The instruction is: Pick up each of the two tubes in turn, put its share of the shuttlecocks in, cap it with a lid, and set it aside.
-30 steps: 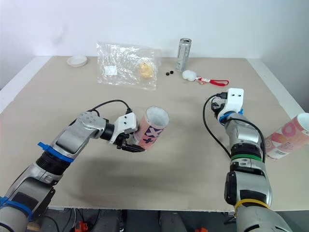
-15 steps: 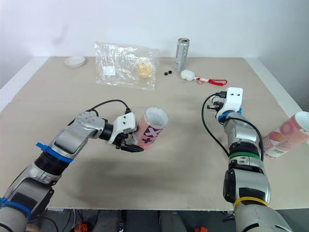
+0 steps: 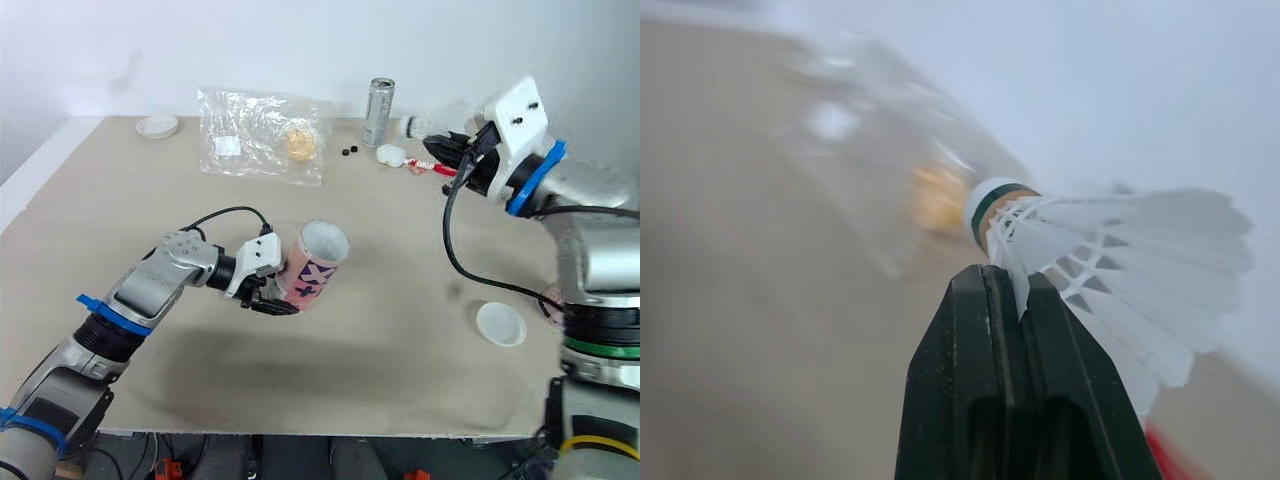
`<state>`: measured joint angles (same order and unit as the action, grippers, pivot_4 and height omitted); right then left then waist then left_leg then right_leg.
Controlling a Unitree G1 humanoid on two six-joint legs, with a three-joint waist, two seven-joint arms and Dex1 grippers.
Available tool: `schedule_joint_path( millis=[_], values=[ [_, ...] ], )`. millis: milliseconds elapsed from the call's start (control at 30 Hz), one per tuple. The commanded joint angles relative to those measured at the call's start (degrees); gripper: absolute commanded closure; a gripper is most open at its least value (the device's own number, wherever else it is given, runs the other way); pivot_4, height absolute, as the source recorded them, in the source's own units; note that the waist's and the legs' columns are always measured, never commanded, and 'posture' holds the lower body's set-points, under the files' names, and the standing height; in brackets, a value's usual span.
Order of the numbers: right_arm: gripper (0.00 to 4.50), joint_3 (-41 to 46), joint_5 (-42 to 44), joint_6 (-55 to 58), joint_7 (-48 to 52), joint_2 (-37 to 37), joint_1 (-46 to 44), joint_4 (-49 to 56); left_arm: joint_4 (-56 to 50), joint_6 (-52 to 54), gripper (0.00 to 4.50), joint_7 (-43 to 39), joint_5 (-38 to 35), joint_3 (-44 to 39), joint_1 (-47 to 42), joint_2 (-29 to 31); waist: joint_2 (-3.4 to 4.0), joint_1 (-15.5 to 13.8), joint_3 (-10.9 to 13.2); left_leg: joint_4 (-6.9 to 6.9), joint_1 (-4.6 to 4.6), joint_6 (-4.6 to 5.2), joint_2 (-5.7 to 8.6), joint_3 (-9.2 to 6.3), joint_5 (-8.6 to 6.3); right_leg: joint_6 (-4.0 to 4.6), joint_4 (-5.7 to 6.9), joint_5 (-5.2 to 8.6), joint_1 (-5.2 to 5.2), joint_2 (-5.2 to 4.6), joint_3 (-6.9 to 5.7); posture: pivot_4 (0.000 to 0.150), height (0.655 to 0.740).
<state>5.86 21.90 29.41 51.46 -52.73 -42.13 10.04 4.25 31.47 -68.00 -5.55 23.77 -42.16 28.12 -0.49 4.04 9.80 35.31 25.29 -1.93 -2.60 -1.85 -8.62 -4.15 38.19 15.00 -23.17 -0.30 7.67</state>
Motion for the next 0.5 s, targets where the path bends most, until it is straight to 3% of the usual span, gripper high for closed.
schedule_joint_path(
  millis=[33,367,500],
  values=[
    [4.44,-2.1,1.9,-0.8,7.3,-3.6,-0.3,7.3,0.4,-0.6,1.55,0.0,0.2,0.4,-0.7,-0.6,-0.01,-0.1,0.0,0.03,0.00,0.00,0.00,0.01,0.00,0.02,0.00,0.00,0.00,-0.01,0.00,0.150,0.7400],
    [4.44,-4.2,5.1,-0.8,17.3,-8.5,1.3,16.1,0.6,-0.6,1.55,-0.6,0.2,0.3,-0.6,0.0,-0.04,-0.2,0.0,0.05,0.07,-0.01,0.03,0.08,-0.01,0.05,-0.01,0.07,-0.05,-0.11,-0.01,0.150,0.7400],
    [4.44,-7.2,1.7,-4.3,17.4,-7.0,2.1,15.6,0.8,-0.4,1.55,-0.5,0.2,0.2,-0.9,-0.1,-0.05,-0.2,0.0,0.05,0.07,-0.01,0.02,0.08,-0.01,0.05,-0.01,0.07,-0.06,-0.11,-0.01,0.150,0.7400]
  ],
)
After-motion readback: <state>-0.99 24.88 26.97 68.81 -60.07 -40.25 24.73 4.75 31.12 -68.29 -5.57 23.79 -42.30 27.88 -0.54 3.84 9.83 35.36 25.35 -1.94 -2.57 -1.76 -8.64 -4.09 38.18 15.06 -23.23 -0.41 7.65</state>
